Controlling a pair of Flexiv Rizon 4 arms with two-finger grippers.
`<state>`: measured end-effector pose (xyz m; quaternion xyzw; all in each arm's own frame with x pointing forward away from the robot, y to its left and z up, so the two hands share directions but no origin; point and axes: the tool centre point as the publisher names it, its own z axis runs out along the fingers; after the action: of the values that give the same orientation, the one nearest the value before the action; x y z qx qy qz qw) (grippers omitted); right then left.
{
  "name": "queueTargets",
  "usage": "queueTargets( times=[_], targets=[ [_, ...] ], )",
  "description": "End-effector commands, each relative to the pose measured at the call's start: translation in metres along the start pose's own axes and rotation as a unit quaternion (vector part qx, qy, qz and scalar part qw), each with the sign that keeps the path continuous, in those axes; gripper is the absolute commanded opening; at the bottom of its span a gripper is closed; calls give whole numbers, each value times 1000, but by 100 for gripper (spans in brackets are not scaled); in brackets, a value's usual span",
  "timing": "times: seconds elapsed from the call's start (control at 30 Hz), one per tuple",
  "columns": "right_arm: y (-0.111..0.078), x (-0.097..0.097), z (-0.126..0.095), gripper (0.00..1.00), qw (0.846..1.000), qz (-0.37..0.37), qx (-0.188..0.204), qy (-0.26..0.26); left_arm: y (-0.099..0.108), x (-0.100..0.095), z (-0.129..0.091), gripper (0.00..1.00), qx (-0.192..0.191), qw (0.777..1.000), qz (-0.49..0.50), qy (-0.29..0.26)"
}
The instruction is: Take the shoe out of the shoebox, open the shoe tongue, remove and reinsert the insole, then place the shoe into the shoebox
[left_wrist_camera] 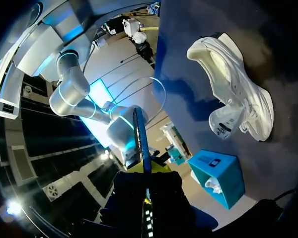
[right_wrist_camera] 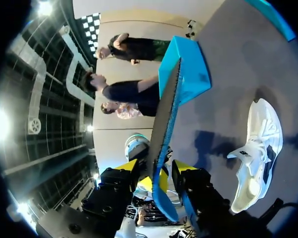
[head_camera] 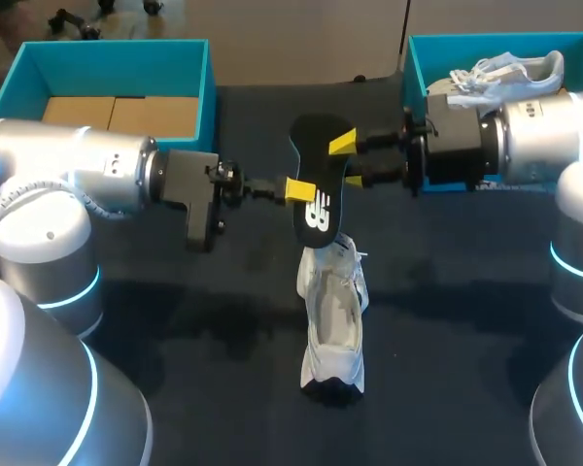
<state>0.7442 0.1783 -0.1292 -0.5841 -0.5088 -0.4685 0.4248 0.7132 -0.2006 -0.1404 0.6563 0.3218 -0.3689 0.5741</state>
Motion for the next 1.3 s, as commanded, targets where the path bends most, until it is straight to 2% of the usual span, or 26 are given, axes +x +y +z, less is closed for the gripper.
queueTargets(
  times=[0.03,0.3,0.4,0.9,1.07,1.17,1.3],
  targets=[
    [3,7,8,41,1000,-1,2,-3,-1,0,1,0,-1,1000,1,0],
    [7,9,16,37,1000,-1,9,-3,-1,0,1,0,-1,1000,1,0],
    [6,8,17,26,1000,0,10,2,-1,0,1,0,-1,1000,1,0],
    [4,8,17,29,999,-10,-15,28,-1,0,1,0,-1,1000,1,0],
    [6,8,14,28,999,-5,-36,37,-1,0,1,0,-1,1000,1,0],
    [7,7,14,24,998,-2,-38,43,-1,0,1,0,-1,1000,1,0],
    [9,4,14,24,998,4,-43,52,-1,0,1,0,-1,1000,1,0]
  ],
)
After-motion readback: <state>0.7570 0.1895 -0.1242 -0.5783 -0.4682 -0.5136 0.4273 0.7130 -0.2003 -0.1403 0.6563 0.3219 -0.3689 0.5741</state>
